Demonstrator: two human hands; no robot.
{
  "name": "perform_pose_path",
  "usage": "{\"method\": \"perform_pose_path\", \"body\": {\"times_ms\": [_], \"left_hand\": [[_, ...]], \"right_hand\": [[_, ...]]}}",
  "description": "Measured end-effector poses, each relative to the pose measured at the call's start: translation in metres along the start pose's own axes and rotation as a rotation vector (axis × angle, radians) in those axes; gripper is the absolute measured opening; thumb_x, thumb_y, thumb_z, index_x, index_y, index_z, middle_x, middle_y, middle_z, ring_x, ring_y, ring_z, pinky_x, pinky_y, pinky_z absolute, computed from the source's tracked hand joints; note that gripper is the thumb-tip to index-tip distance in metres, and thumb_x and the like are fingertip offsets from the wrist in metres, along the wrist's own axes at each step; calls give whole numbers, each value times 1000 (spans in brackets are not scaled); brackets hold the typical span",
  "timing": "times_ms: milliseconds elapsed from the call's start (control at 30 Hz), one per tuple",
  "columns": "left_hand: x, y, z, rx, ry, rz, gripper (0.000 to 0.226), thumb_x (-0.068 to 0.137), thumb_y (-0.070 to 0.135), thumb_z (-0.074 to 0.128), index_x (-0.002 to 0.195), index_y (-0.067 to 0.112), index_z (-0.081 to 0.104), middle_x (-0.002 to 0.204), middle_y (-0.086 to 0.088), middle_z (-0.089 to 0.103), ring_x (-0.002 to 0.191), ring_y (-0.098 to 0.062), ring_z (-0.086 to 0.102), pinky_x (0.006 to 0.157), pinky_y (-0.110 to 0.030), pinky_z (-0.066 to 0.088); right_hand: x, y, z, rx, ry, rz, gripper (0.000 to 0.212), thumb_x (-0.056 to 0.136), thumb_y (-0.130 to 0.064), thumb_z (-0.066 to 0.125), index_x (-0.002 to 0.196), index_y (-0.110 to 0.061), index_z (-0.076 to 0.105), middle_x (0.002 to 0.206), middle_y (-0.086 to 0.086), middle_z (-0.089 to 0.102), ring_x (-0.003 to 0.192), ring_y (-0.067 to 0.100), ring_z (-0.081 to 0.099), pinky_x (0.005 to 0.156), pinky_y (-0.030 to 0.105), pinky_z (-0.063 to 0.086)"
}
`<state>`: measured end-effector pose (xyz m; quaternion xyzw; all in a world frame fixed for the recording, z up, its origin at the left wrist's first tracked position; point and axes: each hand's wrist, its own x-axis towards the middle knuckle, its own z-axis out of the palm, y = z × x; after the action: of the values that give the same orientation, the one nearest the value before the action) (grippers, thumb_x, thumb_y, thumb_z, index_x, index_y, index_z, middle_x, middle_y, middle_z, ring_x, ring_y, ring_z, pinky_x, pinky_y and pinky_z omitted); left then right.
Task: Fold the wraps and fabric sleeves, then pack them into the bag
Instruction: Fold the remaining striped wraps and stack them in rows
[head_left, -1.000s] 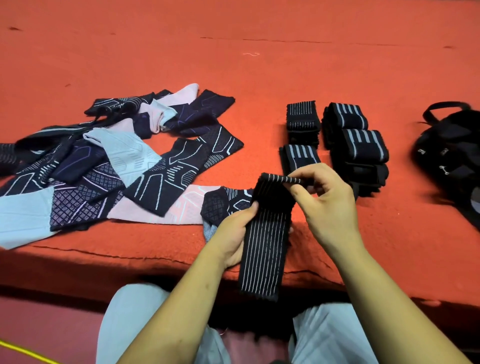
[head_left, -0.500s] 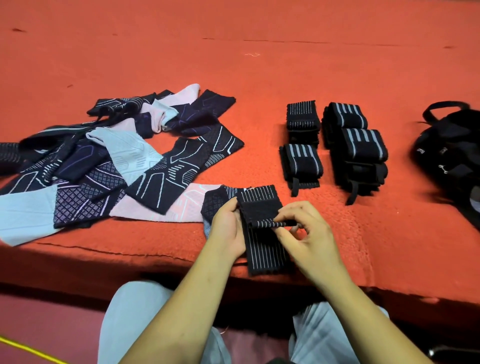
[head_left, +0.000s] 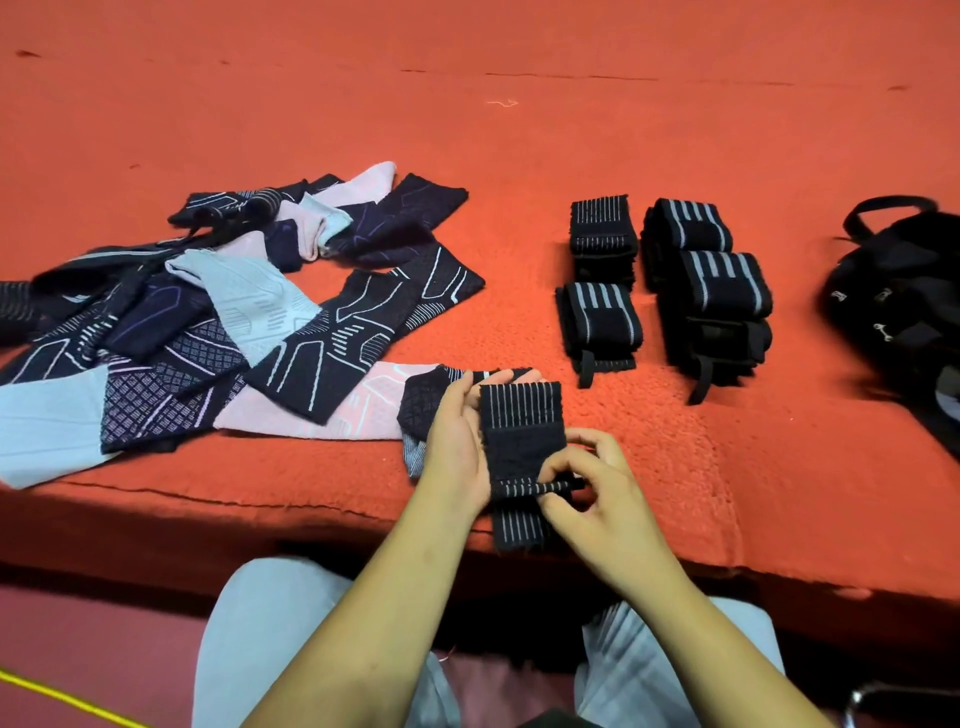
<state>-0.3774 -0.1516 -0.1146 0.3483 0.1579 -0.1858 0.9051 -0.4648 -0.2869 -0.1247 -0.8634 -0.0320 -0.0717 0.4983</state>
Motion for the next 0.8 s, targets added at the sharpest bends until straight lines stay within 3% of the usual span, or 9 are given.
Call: {"method": "perform_pose_path", "body": {"times_ms": [67,167,300,433,633,733,800], "left_hand": [[-2,-1,0,-4,-28,8,38,98,41,50,110,6,60,119,-21,69,99,-32,70,86,-41,56],[-4,-3,-3,100,-35,11,43,94,43,53,116,7,62,111,-18,69,96,-31,67,90,-42,54],[-10,-9,0,191,-90,-73,51,99,35,47,127,-5,60,117,-23,66,107,-31,65,98,-41,51],[-8,-10,1,149,-9,-102,40,100,24,48,121,-6,63,117,-24,67,105,-34,65,99,-45,50],[-4,-5,9,159,97,-140,30,97,17,49,106,-6,66,92,-21,70,77,-31,69,74,-39,57],[-3,-5,12,157,124,-153,35,95,18,51,116,-6,64,102,-23,68,82,-33,68,78,-42,56],[-1,-5,13,141,129,-147,35,93,21,58,117,-4,66,106,-22,70,83,-33,70,73,-41,60]], "right_hand": [[3,-2,0,29,-29,9,24,71,-9,69,76,-32,63,116,-6,54,113,0,52,91,13,40],[11,-2,2,151,93,70,19,68,-15,70,75,-31,65,100,-4,63,98,6,60,89,18,42],[27,-3,-2,207,255,87,27,72,-3,76,74,-29,67,89,-1,66,86,14,64,82,28,47],[35,-12,-9,143,168,4,31,74,4,76,76,-26,68,87,-4,67,84,5,61,80,16,42],[33,-13,-22,233,20,47,19,79,1,75,80,-17,71,73,-13,66,71,1,57,69,16,42],[32,-12,-24,239,-2,40,19,78,-2,77,80,-19,70,74,-12,66,71,3,56,69,18,42],[31,-10,-23,228,-21,21,16,74,-12,78,77,-25,70,77,-12,66,72,4,56,70,19,42]]}}
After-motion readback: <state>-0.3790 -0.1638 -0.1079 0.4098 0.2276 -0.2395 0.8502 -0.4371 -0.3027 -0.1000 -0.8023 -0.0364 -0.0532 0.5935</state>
